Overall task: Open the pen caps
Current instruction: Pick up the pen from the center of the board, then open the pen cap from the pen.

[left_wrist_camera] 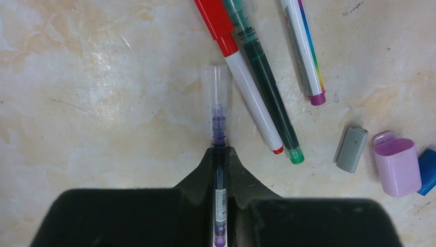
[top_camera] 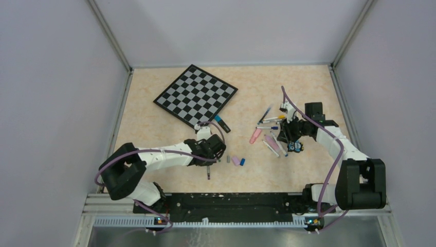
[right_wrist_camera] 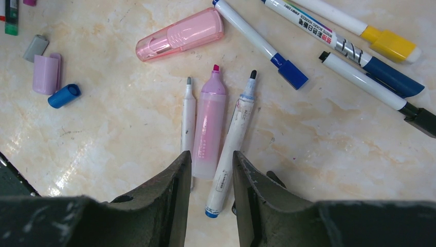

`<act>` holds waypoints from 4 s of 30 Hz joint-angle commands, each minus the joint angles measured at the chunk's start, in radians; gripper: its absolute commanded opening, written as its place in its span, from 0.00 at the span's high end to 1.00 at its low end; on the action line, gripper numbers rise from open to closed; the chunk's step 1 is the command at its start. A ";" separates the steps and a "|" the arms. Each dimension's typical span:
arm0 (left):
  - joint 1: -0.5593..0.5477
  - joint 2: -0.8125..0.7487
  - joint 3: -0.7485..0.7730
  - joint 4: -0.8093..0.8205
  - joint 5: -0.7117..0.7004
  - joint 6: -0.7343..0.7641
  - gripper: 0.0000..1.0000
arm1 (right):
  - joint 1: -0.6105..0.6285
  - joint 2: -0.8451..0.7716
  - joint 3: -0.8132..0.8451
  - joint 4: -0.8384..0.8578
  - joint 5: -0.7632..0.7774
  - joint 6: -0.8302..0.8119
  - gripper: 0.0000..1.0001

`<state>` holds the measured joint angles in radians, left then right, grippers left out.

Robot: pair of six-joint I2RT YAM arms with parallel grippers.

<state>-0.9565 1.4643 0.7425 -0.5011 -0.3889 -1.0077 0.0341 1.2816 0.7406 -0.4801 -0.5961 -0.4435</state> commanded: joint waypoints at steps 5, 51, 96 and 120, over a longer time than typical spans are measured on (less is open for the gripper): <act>-0.006 -0.107 -0.020 -0.088 0.006 -0.005 1.00 | -0.010 -0.026 0.042 0.008 -0.063 -0.012 0.66; -0.169 0.002 -0.122 1.593 0.103 0.353 1.00 | 0.229 -0.080 -0.171 0.786 -0.708 0.753 0.61; 0.027 0.022 -0.153 1.786 0.714 0.229 0.45 | 0.279 -0.045 -0.145 0.577 -0.973 0.479 1.00; 0.145 -0.066 -0.067 1.846 0.581 0.266 1.00 | 0.330 0.003 -0.155 0.528 -0.952 0.416 1.00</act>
<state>-0.8928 1.4834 0.5709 1.2011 0.3199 -0.7868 0.3119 1.2575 0.5907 0.0696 -1.5192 0.0097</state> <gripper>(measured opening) 0.041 0.055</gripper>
